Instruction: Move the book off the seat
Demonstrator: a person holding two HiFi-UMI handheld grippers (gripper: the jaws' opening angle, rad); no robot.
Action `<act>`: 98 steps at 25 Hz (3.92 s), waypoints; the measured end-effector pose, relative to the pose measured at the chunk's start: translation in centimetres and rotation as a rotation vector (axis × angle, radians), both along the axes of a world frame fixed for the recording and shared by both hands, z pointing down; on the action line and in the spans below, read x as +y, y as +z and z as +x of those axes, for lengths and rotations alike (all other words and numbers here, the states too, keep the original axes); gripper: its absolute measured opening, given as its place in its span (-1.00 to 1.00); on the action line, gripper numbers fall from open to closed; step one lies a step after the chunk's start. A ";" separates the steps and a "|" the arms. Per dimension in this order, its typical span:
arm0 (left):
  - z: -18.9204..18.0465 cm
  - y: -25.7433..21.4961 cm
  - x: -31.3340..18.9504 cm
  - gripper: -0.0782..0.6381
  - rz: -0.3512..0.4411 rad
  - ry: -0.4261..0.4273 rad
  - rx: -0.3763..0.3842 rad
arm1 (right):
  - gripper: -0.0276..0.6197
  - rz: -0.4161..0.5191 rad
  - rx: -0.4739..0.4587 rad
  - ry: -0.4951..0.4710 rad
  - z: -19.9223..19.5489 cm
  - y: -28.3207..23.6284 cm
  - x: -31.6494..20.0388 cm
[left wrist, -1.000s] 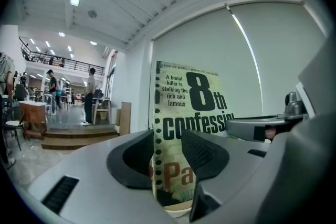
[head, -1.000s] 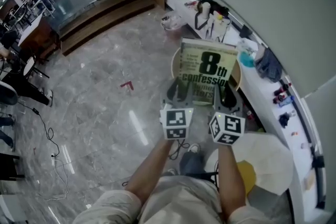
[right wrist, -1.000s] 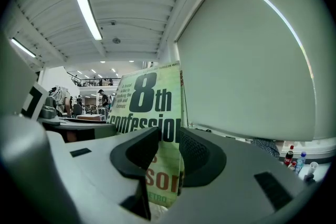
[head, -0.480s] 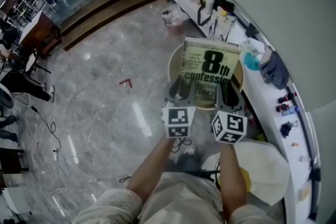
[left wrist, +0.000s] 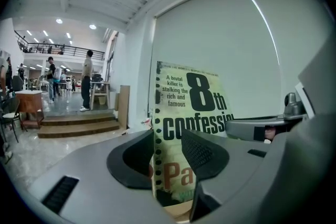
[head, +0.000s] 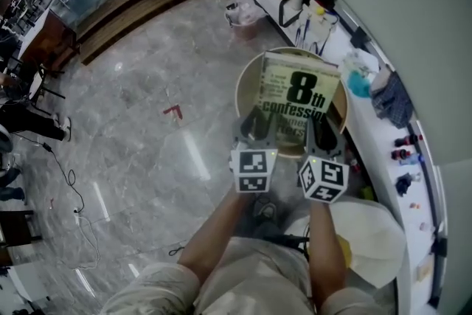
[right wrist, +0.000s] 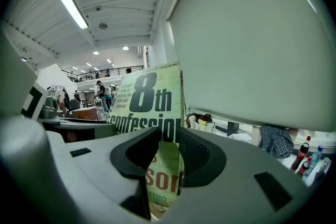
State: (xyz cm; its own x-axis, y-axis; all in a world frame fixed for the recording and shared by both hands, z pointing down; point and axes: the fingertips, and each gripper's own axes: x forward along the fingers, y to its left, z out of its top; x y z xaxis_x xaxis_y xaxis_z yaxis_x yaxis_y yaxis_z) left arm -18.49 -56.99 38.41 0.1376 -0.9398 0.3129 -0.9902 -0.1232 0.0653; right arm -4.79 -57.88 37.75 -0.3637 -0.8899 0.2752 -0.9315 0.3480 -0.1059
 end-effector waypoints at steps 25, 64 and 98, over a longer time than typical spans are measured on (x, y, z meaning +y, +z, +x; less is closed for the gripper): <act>-6.0 24.4 -14.1 -0.31 -0.370 0.086 0.047 | -0.55 -0.381 0.054 0.080 -6.0 23.8 -13.4; -7.2 42.7 -18.1 -0.31 -0.619 -0.109 0.086 | -0.54 -0.637 0.126 -0.107 -7.1 43.2 -19.8; -11.1 -11.7 -21.3 -0.31 0.219 -0.077 -0.108 | -0.55 0.244 0.023 -0.238 -12.9 -11.4 -22.4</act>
